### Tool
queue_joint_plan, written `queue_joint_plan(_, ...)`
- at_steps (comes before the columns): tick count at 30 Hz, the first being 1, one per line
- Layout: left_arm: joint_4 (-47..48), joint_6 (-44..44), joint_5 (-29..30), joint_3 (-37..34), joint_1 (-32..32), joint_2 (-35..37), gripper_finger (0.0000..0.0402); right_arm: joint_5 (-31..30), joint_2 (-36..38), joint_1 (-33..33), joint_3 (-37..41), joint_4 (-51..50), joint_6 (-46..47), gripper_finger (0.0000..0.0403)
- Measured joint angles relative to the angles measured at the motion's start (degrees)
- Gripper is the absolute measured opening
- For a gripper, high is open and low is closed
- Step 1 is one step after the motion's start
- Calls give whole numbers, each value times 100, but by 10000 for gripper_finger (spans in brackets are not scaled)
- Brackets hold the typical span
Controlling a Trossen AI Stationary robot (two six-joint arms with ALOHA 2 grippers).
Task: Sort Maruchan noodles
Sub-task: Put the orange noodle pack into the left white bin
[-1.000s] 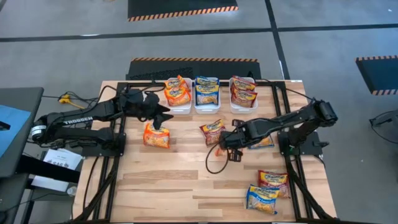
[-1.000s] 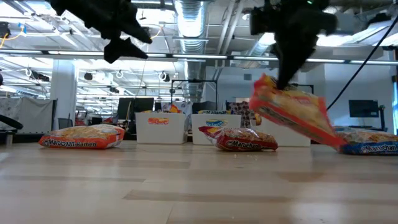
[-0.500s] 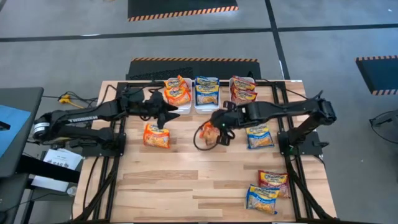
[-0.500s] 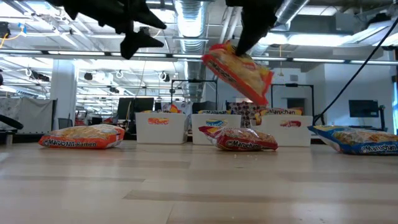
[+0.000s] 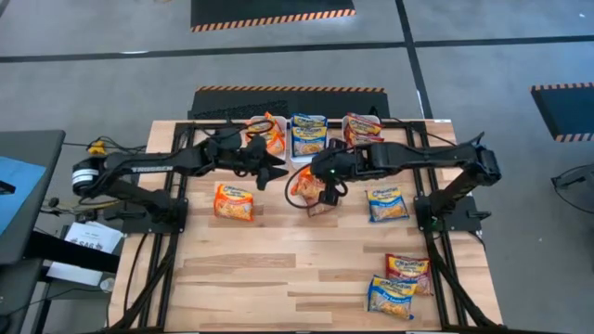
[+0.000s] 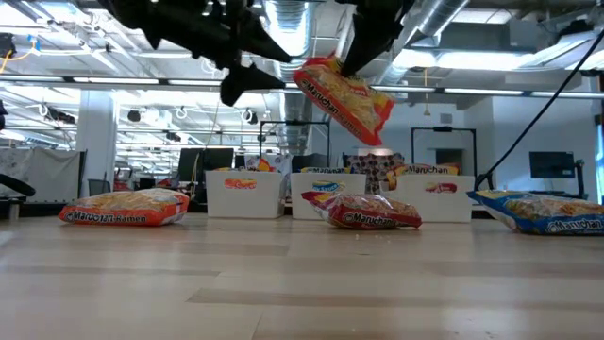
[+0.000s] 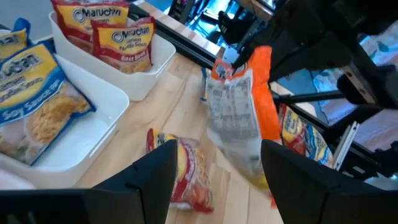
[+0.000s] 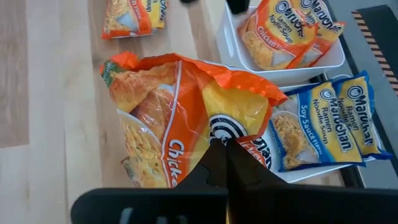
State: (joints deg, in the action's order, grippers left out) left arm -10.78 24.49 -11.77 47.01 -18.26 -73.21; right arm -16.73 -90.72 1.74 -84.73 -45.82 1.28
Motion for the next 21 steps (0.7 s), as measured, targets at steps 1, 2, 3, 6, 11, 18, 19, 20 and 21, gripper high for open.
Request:
queue_joint_plan(1,-81,11,-3,52,1,-109,218,-2,0,27,0,2,-8,4)
queue_joint_plan(2,-93,15,-22,121,4,-204,218,-4,-2,40,0,2,-38,4)
queue_joint_plan(3,-107,17,-56,199,4,-307,218,-11,-2,53,0,5,-77,4)
queue_joint_plan(6,-139,22,-215,423,7,-636,218,-21,-39,107,-2,11,-167,4)
queue_joint_plan(11,-277,34,-475,858,7,-1136,218,-17,-61,199,1,-86,-184,4)
queue_joint_plan(18,-119,16,-416,1270,6,-1684,218,-15,-61,192,0,-150,-201,4)
queue_joint_plan(19,-121,19,-451,1315,7,-1763,218,-13,-61,190,0,-159,-252,4)
queue_joint_plan(20,-119,17,-463,1355,7,-1826,218,-14,-61,190,0,-154,-305,4)
queue_joint_plan(21,-110,4,-478,1391,7,-1886,218,-15,-61,192,0,-144,-325,4)
